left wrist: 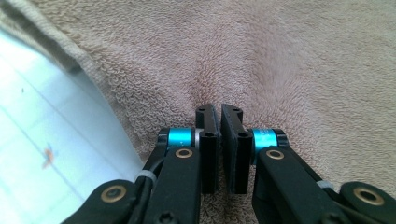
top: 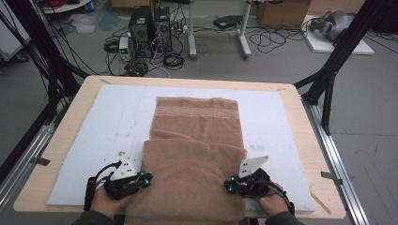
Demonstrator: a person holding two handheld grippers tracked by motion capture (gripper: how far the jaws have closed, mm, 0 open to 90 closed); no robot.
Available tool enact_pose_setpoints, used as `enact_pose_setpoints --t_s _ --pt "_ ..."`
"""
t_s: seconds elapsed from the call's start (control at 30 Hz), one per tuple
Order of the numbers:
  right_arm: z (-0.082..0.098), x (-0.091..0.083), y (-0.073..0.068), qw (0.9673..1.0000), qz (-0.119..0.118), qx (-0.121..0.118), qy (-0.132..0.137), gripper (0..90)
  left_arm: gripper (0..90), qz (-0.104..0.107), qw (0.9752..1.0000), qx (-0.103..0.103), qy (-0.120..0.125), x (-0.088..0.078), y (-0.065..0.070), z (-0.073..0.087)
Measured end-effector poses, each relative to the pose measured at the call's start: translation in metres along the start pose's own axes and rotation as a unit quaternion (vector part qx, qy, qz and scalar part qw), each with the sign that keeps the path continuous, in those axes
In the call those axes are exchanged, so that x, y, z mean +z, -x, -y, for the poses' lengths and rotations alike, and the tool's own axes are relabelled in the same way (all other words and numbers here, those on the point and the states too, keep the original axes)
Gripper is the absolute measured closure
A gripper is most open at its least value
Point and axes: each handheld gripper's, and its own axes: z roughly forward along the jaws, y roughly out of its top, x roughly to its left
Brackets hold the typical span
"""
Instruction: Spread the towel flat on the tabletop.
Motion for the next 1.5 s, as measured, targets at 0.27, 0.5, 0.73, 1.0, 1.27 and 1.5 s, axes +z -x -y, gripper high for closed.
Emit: enact_pose_setpoints --t_s 0.27,0.5,0.73,1.0,1.27,1.5 --pt "-0.005 -0.020 -0.019 0.9993 0.009 -0.027 0.025 76.2 64.9 0.037 0.9988 0.012 0.030 -0.024 0.016 -0.005" --pt "-0.006 -0.006 0.013 0.9994 0.033 0.004 0.003 67.8 65.2 0.018 0.9996 0.016 -0.017 0.008 -0.004 -0.013" --pt "-0.003 0.001 0.014 0.9996 0.028 0.000 -0.007 83.7 86.0 0.012 0.9996 0.027 0.003 0.007 0.005 -0.002" --pt "-0.002 -0.001 -0.001 0.9998 0.007 -0.013 -0.011 84.7 86.2 0.036 0.9991 0.021 0.002 -0.015 0.020 0.011" --pt "-0.015 -0.006 -0.018 0.9993 0.005 -0.036 -0.004 68.9 62.8 0.024 0.9994 0.022 0.010 -0.018 0.016 0.003" --pt "-0.010 0.010 -0.015 0.9991 -0.013 -0.034 -0.020 81.8 86.1 0.017 0.9996 0.019 0.013 -0.006 0.018 0.011"
